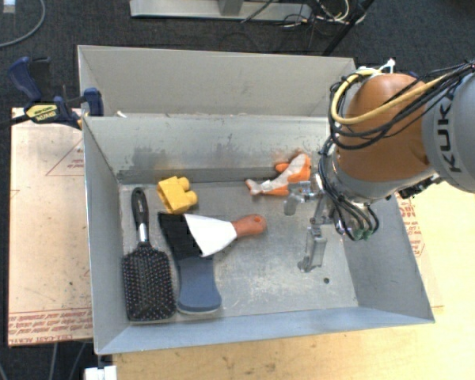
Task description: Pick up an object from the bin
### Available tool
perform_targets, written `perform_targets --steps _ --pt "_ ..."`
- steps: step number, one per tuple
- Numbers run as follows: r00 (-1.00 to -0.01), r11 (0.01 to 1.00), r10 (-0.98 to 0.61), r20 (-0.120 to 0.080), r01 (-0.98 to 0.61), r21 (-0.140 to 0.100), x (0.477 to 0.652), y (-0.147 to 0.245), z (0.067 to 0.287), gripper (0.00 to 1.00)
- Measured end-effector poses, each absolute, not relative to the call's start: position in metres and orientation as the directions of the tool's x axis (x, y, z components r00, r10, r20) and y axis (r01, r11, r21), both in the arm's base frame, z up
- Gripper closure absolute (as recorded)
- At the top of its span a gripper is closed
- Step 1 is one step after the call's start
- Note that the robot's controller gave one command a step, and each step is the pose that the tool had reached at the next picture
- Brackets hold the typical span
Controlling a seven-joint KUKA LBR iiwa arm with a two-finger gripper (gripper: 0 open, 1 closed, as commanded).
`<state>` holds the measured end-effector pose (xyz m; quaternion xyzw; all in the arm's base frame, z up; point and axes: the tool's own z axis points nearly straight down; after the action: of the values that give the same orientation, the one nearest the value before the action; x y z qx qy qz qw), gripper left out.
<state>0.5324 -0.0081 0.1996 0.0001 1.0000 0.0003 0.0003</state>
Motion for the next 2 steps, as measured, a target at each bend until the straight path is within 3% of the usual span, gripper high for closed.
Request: perform_targets --steps 1,2 --pt "-0.998 0.998 -0.061 -0.007 -0.061 0.0 0.543 -0.003 0.183 0.0" --pt "-0.999 0.999 -0.054 -0.005 -0.054 0.0 0.546 0.037 0.134 0.0"
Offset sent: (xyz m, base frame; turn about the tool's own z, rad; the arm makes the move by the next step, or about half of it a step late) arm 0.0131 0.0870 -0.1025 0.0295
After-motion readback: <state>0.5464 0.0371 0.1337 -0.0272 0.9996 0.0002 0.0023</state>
